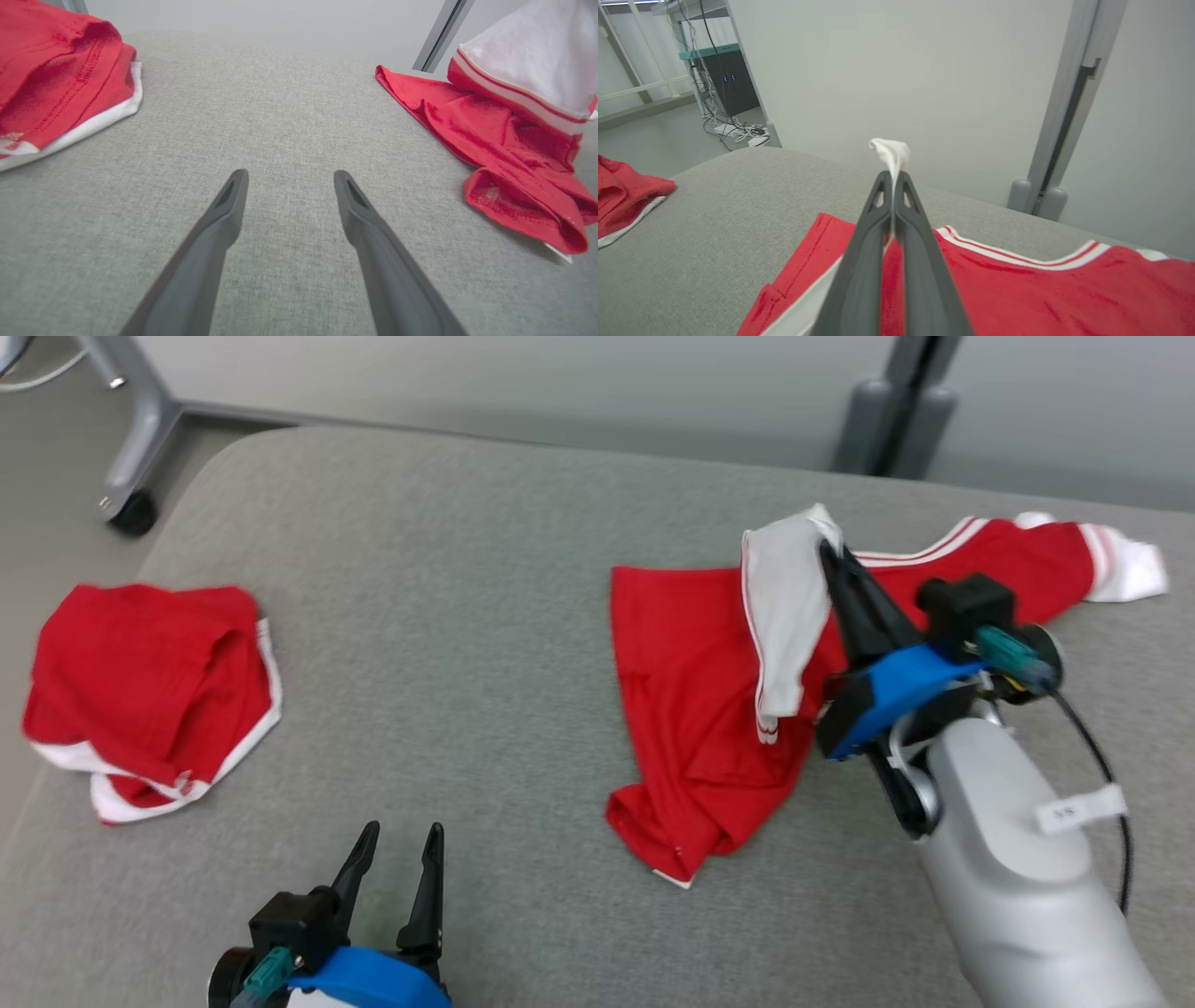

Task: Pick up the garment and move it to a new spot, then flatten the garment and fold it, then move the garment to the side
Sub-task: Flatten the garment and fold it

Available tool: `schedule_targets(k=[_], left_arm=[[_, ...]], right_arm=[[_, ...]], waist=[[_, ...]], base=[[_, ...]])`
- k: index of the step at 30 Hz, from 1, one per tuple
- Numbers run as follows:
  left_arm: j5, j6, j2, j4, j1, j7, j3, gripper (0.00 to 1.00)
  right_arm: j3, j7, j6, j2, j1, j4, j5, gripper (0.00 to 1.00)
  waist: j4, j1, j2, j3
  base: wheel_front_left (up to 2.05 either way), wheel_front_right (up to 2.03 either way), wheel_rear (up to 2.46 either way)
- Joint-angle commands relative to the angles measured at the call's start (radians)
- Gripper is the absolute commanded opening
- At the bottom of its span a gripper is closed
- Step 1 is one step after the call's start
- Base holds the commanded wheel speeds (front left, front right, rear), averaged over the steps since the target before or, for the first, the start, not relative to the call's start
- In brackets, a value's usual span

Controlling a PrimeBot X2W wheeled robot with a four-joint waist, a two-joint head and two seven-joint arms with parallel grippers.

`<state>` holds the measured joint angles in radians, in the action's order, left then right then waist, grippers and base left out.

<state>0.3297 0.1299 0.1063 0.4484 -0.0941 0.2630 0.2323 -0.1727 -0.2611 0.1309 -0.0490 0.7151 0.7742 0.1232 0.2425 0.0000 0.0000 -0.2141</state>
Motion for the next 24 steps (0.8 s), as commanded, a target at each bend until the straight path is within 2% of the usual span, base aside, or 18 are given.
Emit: schedule_targets(k=[1, 2, 3, 8, 17, 18, 19, 20, 24], left_arm=[[-0.012, 0.001, 0.005, -0.008, 0.012, 0.003, -0.013, 1.00], [-0.012, 0.001, 0.005, -0.008, 0.012, 0.003, -0.013, 1.00], [-0.021, 0.001, 0.003, -0.012, 0.022, 0.003, -0.018, 1.00], [-0.035, 0.001, 0.002, -0.016, 0.041, 0.003, -0.031, 1.00], [-0.044, 0.001, -0.008, -0.011, 0.067, 0.003, -0.035, 1.00], [-0.044, 0.001, -0.008, -0.010, 0.067, 0.003, -0.034, 1.00], [-0.044, 0.001, -0.008, -0.010, 0.066, 0.003, -0.032, 1.00], [-0.045, 0.001, -0.009, -0.009, 0.065, 0.003, -0.028, 1.00], [-0.046, 0.001, -0.011, -0.007, 0.057, 0.003, -0.017, 1.00]], right_arm=[[0.061, -0.004, 0.000, -0.003, -0.072, -0.067, -0.027, 0.00], [0.061, -0.004, 0.000, -0.003, -0.072, -0.067, -0.027, 0.00], [0.135, -0.004, 0.000, -0.002, -0.159, -0.138, -0.070, 0.00], [0.326, -0.004, 0.000, -0.002, -0.346, -0.261, -0.121, 0.00], [0.503, -0.005, 0.000, -0.003, -0.545, -0.285, -0.172, 0.00], [0.527, -0.005, 0.000, -0.003, -0.558, -0.277, -0.186, 0.19], [0.547, -0.005, 0.000, -0.003, -0.566, -0.269, -0.197, 0.53], [0.567, -0.005, 0.000, -0.003, -0.568, -0.265, -0.201, 1.00], [0.603, -0.005, 0.000, -0.003, -0.572, -0.277, -0.215, 1.00]], waist=[[-0.075, 0.0000, 0.0000, 0.058], [-0.075, 0.0000, 0.0000, 0.058], [-0.105, 0.0000, 0.0000, 0.074], [-0.173, 0.0000, 0.0000, 0.101], [-0.240, 0.0000, 0.0000, 0.129], [-0.245, 0.0000, 0.0000, 0.130], [-0.250, 0.0000, 0.0000, 0.131], [-0.253, 0.0000, 0.0000, 0.131], [-0.264, 0.0000, 0.0000, 0.131]], base=[[0.00, 0.00, 0.00], [0.00, 0.00, 0.00], [0.00, 0.00, 0.00], [0.00, 0.00, 0.00], [0.00, 0.00, 0.00], [0.00, 0.00, 0.00], [0.00, 0.00, 0.00], [0.00, 0.00, 0.00], [0.00, 0.00, 0.00]])
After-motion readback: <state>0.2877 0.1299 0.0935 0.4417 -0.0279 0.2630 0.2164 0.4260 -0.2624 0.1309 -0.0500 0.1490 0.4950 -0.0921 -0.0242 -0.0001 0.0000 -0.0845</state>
